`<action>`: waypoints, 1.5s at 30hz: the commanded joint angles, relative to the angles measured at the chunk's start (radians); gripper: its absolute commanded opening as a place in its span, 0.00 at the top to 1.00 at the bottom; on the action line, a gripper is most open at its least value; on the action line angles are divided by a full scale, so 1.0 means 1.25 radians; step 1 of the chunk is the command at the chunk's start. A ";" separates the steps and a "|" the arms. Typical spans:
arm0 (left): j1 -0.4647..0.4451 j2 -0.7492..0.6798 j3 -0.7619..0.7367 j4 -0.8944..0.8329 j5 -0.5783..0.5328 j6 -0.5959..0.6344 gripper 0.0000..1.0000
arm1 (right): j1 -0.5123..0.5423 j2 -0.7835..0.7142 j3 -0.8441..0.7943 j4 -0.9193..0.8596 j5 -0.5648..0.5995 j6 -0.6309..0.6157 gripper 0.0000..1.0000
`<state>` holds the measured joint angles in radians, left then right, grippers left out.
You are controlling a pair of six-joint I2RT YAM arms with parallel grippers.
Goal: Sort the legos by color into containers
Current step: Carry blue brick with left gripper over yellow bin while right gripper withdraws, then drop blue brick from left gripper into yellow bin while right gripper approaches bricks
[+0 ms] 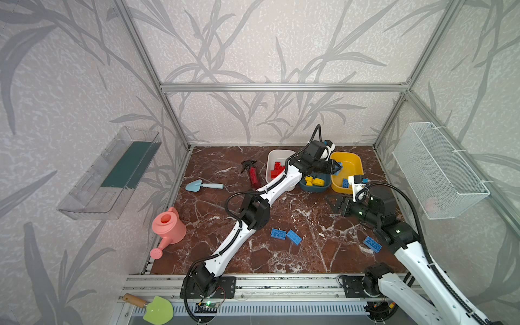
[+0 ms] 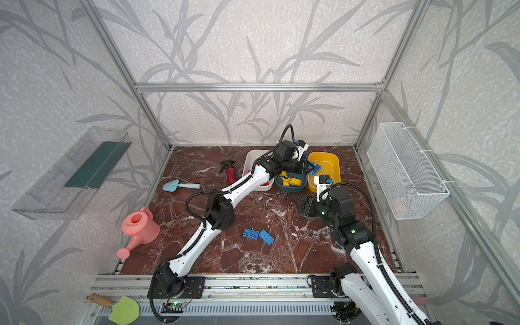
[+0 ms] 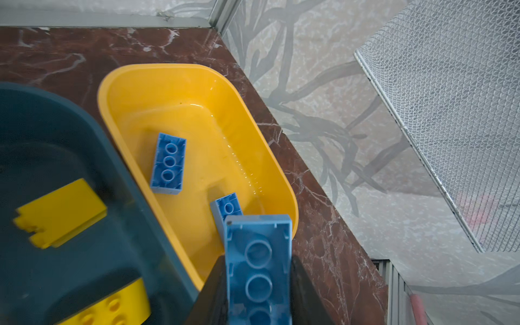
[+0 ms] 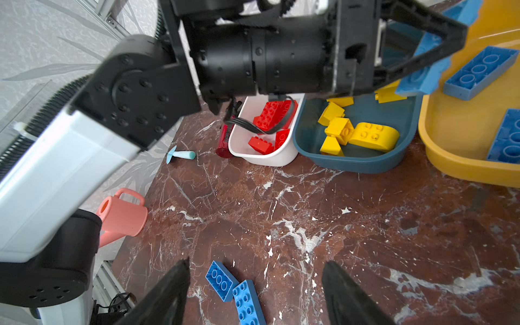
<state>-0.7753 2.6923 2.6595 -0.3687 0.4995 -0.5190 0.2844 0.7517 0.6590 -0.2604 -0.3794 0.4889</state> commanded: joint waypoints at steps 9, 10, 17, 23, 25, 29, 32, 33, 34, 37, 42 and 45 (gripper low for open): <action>-0.031 0.095 0.064 0.167 -0.069 -0.122 0.73 | 0.007 -0.034 0.007 -0.002 -0.012 0.003 0.26; -0.032 0.098 0.062 0.171 -0.081 -0.127 0.72 | 0.007 -0.035 0.007 -0.004 -0.011 0.004 0.26; -0.033 0.101 0.061 0.176 -0.100 -0.118 0.62 | 0.007 -0.036 0.008 -0.012 -0.006 0.000 0.26; -0.031 0.085 0.068 0.151 -0.105 -0.092 0.39 | 0.007 -0.020 0.013 -0.027 -0.008 0.008 0.26; -0.030 0.070 0.068 0.137 -0.110 -0.078 0.37 | 0.009 -0.022 0.016 -0.029 -0.010 0.006 0.26; -0.012 0.006 0.043 0.069 -0.117 -0.055 0.36 | 0.008 -0.035 0.023 -0.048 -0.040 -0.027 0.26; 0.007 -0.107 -0.087 0.070 -0.129 -0.037 0.35 | 0.012 -0.044 0.021 -0.053 -0.063 -0.051 0.26; 0.012 -0.153 -0.147 0.094 -0.141 -0.023 0.35 | 0.013 -0.044 0.020 -0.056 -0.064 -0.055 0.26; 0.017 -0.221 -0.238 0.138 -0.161 -0.011 0.35 | 0.015 -0.044 0.021 -0.064 -0.061 -0.058 0.26; 0.038 -0.394 -0.501 0.258 -0.218 0.010 0.33 | 0.029 -0.038 0.018 -0.068 -0.064 -0.071 0.26; 0.085 -0.615 -0.779 0.309 -0.299 0.022 0.32 | 0.123 0.011 0.019 -0.081 -0.004 -0.119 0.26; 0.094 -0.752 -0.927 0.298 -0.401 0.029 0.31 | 0.205 0.072 0.019 -0.075 0.049 -0.149 0.26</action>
<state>-0.6548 1.8469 1.6173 -0.0174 0.1398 -0.5125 0.4774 0.7883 0.6590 -0.3332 -0.3813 0.3634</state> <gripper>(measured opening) 0.689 0.739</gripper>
